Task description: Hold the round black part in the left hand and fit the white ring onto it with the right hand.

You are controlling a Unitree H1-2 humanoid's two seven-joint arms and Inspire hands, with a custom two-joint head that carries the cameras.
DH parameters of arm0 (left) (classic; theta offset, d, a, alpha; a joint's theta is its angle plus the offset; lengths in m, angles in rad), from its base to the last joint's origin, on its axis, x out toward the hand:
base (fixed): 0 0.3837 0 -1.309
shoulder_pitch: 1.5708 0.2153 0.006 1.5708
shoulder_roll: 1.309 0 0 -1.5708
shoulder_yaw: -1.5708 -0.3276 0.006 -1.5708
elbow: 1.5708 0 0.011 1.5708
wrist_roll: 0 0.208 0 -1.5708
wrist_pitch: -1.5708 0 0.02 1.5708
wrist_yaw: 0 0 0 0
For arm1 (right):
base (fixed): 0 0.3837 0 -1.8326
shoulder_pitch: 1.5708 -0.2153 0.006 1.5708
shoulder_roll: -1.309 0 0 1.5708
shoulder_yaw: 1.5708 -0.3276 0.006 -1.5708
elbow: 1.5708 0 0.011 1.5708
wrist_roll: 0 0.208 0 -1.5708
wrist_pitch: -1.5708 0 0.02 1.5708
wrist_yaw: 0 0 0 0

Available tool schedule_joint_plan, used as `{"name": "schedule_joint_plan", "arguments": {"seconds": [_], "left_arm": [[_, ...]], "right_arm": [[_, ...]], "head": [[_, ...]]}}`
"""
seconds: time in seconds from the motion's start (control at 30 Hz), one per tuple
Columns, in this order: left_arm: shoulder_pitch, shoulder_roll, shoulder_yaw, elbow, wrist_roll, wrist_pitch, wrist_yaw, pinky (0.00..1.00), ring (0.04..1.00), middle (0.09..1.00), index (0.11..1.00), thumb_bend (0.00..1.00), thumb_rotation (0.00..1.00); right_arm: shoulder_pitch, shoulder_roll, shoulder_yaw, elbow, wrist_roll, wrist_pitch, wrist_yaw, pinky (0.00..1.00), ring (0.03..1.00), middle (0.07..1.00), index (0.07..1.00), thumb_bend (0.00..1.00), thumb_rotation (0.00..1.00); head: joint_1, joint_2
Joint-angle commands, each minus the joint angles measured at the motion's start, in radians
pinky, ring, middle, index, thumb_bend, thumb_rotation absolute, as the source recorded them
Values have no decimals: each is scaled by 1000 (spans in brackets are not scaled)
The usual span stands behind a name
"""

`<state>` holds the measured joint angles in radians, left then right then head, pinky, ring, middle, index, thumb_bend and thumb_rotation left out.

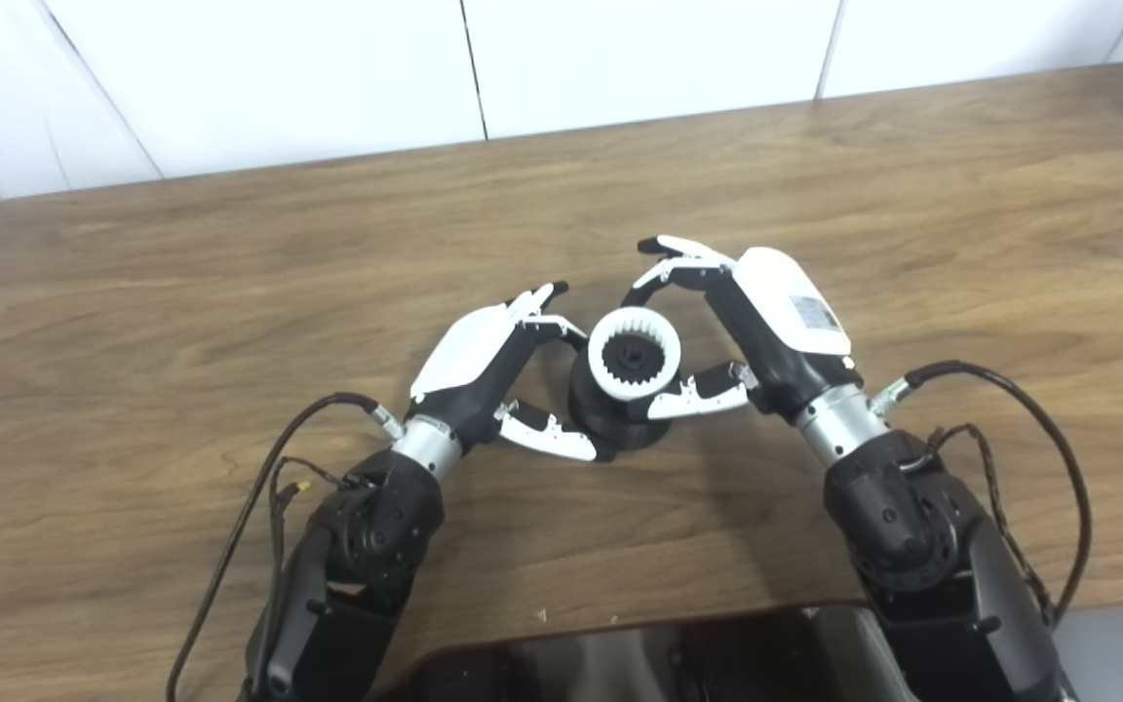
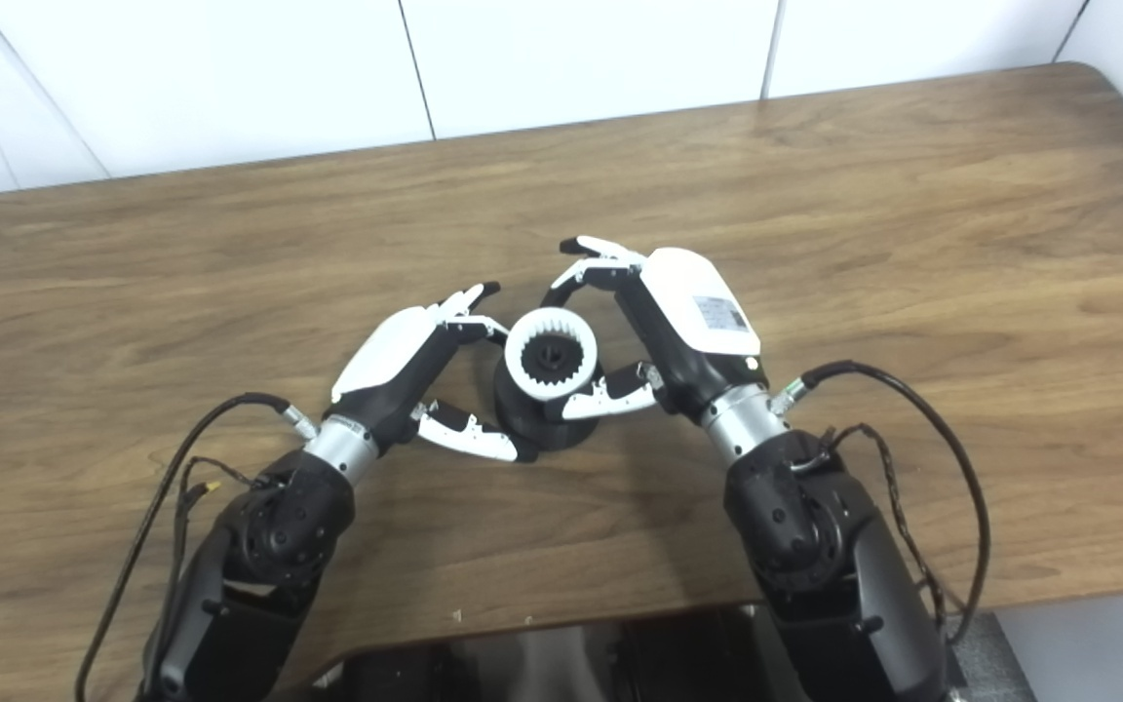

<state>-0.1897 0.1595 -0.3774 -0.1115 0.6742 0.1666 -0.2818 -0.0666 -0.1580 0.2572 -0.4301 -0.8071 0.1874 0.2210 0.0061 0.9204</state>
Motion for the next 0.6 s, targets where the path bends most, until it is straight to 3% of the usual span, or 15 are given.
{"name": "schedule_joint_plan", "arguments": {"seconds": [0.0,0.57], "left_arm": [[-43,4,7,-45,8,-4,11,1000,1000,1000,605,913,337],[-41,-4,8,-56,9,6,5,1000,1000,1000,602,912,325]], "right_arm": [[-12,1,4,3,-9,-36,-31,788,812,849,493,519,161],[4,-12,39,43,-11,-42,-44,793,807,851,494,519,159]], "head": [[0,0],[8,10]]}}
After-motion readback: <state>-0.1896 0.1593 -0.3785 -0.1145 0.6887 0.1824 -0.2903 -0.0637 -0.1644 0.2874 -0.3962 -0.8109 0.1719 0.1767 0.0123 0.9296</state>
